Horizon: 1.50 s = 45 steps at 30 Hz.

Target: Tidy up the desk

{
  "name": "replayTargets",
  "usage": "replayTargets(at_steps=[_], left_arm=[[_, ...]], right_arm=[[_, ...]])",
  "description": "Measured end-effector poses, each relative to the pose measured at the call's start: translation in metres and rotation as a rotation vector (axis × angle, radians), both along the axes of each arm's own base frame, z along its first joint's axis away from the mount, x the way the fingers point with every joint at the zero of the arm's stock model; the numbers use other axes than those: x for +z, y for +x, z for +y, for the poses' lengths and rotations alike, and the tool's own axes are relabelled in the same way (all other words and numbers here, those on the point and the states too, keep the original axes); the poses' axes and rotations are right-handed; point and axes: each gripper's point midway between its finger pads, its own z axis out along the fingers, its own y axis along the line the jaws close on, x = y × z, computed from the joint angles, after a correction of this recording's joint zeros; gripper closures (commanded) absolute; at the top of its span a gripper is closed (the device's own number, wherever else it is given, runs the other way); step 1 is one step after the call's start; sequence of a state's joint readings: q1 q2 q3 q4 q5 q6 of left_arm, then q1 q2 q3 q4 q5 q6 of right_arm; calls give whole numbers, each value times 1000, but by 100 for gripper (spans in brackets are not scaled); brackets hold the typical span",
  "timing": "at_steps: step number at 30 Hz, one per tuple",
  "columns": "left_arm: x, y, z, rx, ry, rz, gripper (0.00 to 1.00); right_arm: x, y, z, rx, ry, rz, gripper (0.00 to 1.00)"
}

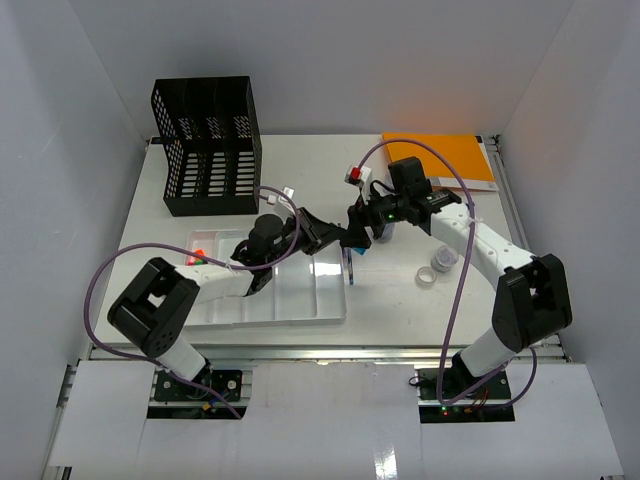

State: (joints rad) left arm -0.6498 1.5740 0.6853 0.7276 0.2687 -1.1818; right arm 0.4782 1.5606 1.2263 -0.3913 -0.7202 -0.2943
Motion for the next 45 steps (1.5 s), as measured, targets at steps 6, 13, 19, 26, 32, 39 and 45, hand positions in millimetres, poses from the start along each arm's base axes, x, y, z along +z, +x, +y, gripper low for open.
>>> replayTargets(at_steps=[6,13,19,26,32,39,45], left_arm=[[-2,-2,16,17,94,-16,92],[-21,20,118,188,396,10,92],[-14,35,218,377,786,9,92],[-42,11,295,451,1207,161,91],[-65,-11,339,447,1408,312,90],[-72,-13,354,424,1482,365,86],[-95,-16,353,345,1508,429,58]], right_arm=[[1,-8,-7,-1,-7,-34,15],[5,-26,-31,32,4,-120,14],[-1,-22,-71,-26,31,-131,14],[5,-17,-90,-58,75,-136,14],[6,-18,-93,-59,94,-129,14],[5,-19,-95,-60,103,-118,14],[5,-18,-98,-68,105,-119,14]])
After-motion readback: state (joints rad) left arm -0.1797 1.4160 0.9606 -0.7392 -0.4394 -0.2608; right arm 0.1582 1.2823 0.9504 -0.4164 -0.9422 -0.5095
